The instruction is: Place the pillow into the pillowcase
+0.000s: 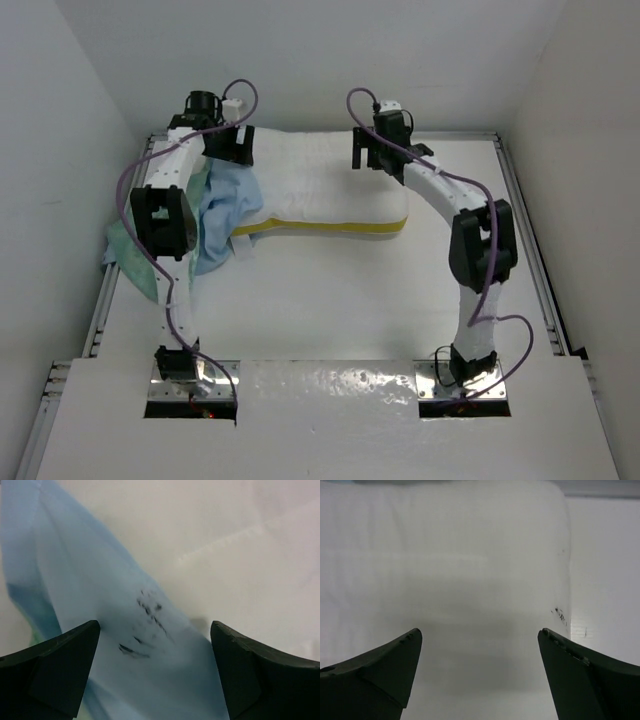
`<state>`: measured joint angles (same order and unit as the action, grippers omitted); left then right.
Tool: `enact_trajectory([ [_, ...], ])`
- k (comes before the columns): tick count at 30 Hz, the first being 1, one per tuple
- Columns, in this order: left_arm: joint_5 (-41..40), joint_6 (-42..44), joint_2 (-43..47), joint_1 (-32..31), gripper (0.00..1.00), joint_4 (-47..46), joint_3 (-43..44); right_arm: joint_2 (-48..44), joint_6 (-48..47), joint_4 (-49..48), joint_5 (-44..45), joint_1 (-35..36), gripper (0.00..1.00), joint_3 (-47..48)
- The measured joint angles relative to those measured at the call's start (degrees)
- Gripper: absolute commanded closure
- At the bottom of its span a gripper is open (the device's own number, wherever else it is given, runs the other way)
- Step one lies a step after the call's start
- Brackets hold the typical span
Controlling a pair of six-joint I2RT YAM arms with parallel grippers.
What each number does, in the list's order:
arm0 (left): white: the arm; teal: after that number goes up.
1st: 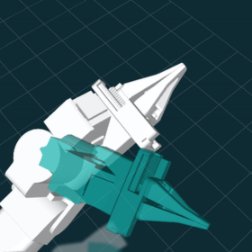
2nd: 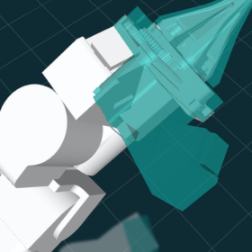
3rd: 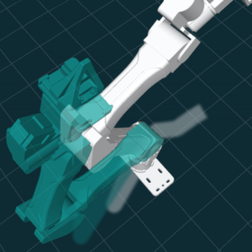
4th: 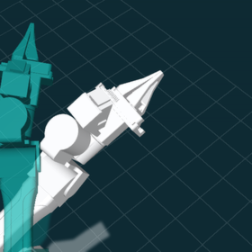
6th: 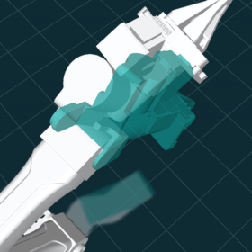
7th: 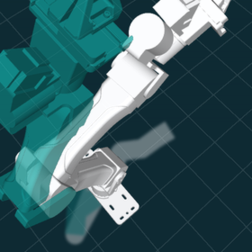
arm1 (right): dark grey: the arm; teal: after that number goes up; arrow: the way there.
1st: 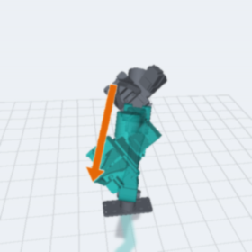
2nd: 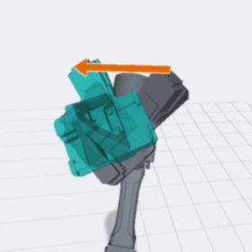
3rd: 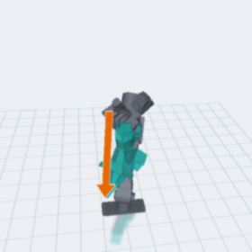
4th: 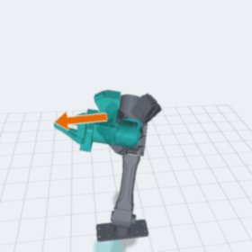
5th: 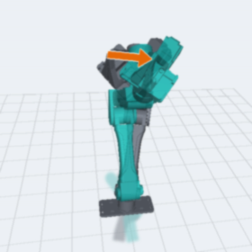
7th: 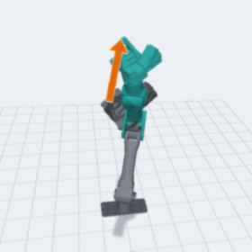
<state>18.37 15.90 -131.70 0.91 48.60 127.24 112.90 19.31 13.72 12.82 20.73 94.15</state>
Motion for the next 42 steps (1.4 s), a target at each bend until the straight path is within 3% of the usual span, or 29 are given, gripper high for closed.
enact_trajectory([
  [2, -1.5, -0.6, -2.6, -0.7, 0.19, -1.5, 0.7, 4.2, 0.3, 2.1, 0.5, -0.9, 0.24, 1.3],
  [3, -1.6, -0.9, -3.5, -0.7, 0.29, -1.9, 0.7, 6.2, 0.2, 3.0, 0.4, -0.8, 0.38, 1.4],
  [4, -1.0, -1.0, -4.2, -0.5, 0.36, -2.2, 0.7, 7.3, 0.4, 3.8, 0.1, -0.7, 0.69, 1.3],
  [5, -0.2, -0.9, -4.5, -0.4, 0.45, -2.6, 0.6, 9.3, -0.3, 4.5, -0.7, -0.3, 0.84, 0.0],
  [6, 1.9, -0.6, -4.6, -0.4, 0.68, -3.0, 0.2, 10.0, 0.2, 4.1, -1.5, 0.2, 0.95, -1.8],
  [7, 4.2, -0.2, -4.6, -0.3, 0.8, -3.2, -0.2, 9.6, 0.4, 2.5, -2.3, 0.7, 1.0, -4.3],
  [8, 6.3, 0.2, -4.6, -0.1, 1.0, -3.7, -0.5, 8.1, 0.3, 0.7, -2.6, 1.2, 1.0, -7.1],
  [12, 13.4, 1.9, -4.5, 0.2, 1.0, -5.6, -3.1, -5.1, 0.4, -3.1, -5.2, 4.8, 1.0, -23.9],
  [15, 17.9, 6.0, -3.9, -1.0, 1.0, -4.3, -4.6, -17.4, -1.2, -2.8, -9.1, 12.0, 0.99, -37.6],
  [16, 19.2, 8.4, -3.4, -1.7, 1.0, -2.9, -5.0, -21.1, -2.0, -2.0, -10.7, 14.7, 0.84, -40.8],
  [17, 20.7, 11.7, -2.7, -2.7, 0.98, -0.6, -5.6, -24.8, -2.6, -0.5, -13.2, 17.7, 0.3, -43.6],
  [19, 22.6, 18.3, -0.7, -4.9, 0.9, 3.5, -7.5, -30.7, -4.0, 5.3, -18.8, 22.1, 0.06, -45.5],
  [20, 23.2, 21.0, 0.3, -5.9, 0.83, 5.2, -8.3, -33.2, -4.9, 7.9, -20.6, 23.1, 0.01, -45.5],
  [22, 24.2, 25.9, 2.6, -7.6, 0.7, 8.3, -10.2, -37.0, -6.6, 11.5, -20.4, 22.7, 0.01, -43.8],
  [23, 24.5, 27.4, 3.5, -8.4, 0.58, 9.8, -10.8, -38.1, -7.5, 12.2, -20.0, 21.7, 0.01, -42.2],
  [26, 23.3, 28.5, 5.0, -9.9, 0.43, 12.5, -11.1, -38.2, -8.4, 10.9, -19.9, 16.5, 0.01, -35.6],
  [30, 18.0, 25.9, 5.3, -10.8, 0.32, 10.1, -10.9, -31.5, -8.2, 5.8, -18.3, 9.9, 0.09, -26.7],
  [33, 13.8, 23.1, 5.3, -12.0, 0.32, 5.4, -10.8, -20.6, -7.6, 2.3, -17.5, 8.5, 0.18, -19.5],
  [35, 11.6, 21.1, 4.8, -13.6, 0.39, 3.3, -9.5, -13.1, -6.6, 1.1, -18.1, 8.2, 0.19, -15.5],
  [39, 9.0, 17.6, 1.1, -16.1, 0.62, 1.7, -2.5, -0.9, -4.2, 0.4, -19.4, 7.4, 0.22, -10.0],
  [42, 8.2, 15.7, -0.6, -16.3, 0.93, 0.9, -1.1, 3.3, -3.2, -0.4, -21.0, 6.6, 0.4, -9.3],
])
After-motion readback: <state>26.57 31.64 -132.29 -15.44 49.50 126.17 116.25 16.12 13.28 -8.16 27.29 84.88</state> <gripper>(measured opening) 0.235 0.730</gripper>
